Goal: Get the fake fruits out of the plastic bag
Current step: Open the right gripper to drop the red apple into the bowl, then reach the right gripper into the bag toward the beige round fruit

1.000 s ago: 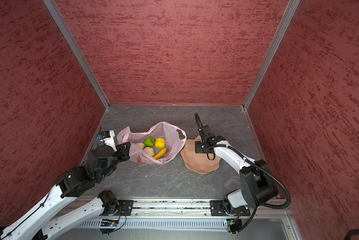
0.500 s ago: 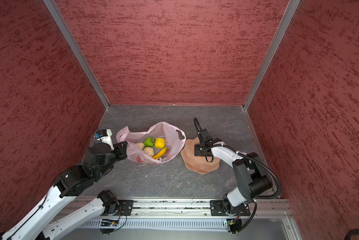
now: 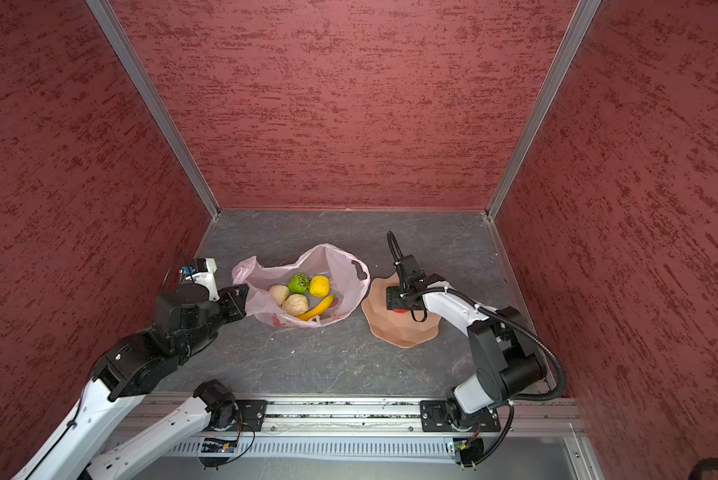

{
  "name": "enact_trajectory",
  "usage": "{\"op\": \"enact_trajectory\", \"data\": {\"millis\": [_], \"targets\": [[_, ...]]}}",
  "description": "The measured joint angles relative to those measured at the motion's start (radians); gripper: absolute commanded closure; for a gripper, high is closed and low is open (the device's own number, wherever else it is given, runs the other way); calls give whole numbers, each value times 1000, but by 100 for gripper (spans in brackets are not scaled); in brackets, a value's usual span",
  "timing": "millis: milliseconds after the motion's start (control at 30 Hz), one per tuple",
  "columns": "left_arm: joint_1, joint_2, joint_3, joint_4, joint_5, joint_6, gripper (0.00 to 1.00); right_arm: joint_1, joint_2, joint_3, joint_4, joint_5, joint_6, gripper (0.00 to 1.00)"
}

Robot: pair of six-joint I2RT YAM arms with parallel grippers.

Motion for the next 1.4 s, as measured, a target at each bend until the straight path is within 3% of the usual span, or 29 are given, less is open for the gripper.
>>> {"op": "enact_trajectory", "data": {"millis": [233,500,567,667,867,1000,1200,1400], "targets": [[48,0,57,-89,63,28,83,0,-80,105,-92,34,-34,19],[67,11,80,-227,177,18,84,10,-223,415,-209,52,-125,49],[67,21,79,-262,200,3,84,38,-241,488,-214,48,-143,51],[66,24,63,-294,223,-26,84,162,-237,587,-212,60,-172,53],[65,7,29,-329,216,-86,85,449,-150,666,-190,54,-204,56],[49,7,5,-350,191,-125,85,570,-49,695,-161,25,-214,58],[6,14,-17,-381,137,-179,86,626,129,684,-106,-45,-217,63],[-35,13,-16,-465,38,-266,86,625,197,577,-76,-89,-213,66]]}}
